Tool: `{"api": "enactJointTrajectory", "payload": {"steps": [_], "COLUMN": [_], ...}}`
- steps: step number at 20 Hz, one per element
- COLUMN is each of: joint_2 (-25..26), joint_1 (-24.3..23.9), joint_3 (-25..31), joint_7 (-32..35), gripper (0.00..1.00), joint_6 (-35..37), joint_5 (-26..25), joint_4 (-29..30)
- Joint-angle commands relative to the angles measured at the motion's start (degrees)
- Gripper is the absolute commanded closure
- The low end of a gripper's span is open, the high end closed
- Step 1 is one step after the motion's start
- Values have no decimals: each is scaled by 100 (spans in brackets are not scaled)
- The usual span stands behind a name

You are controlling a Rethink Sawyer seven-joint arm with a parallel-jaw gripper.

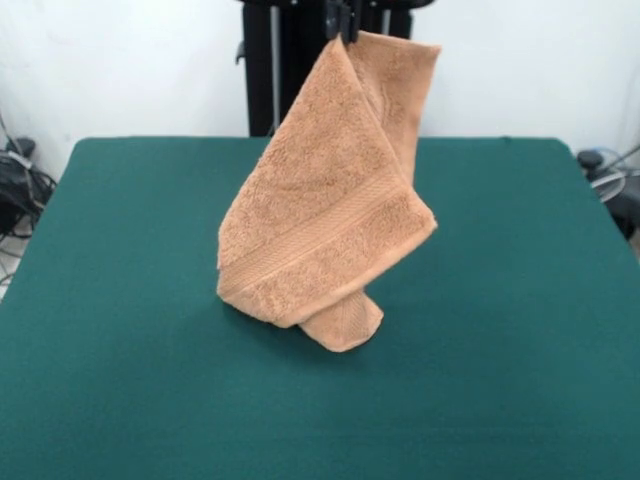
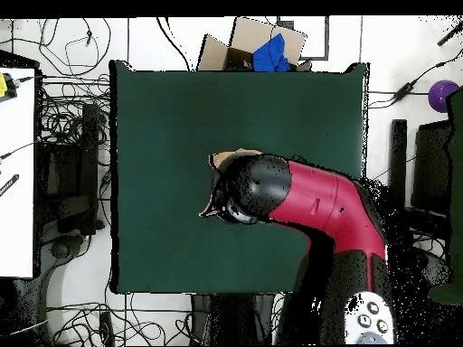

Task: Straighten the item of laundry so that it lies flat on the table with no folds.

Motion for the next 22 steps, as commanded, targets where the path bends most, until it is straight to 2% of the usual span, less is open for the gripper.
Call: {"api": "enactJointTrajectory", "payload": {"steps": [1,7,14,22], "joint_2": [-467,-720,-951,-1394], "joint_1": [-735,-962,-1039,-1409], "joint_3": [1131,1470,1512,1662], "joint_7": [-2421,-2625,-2826,-3477], "gripper": [100,100,100,100], "joint_6": [-470,375,1026,2332], "joint_5": [102,218,278,143], "joint_4": [1699,1505,1332,1058]}}
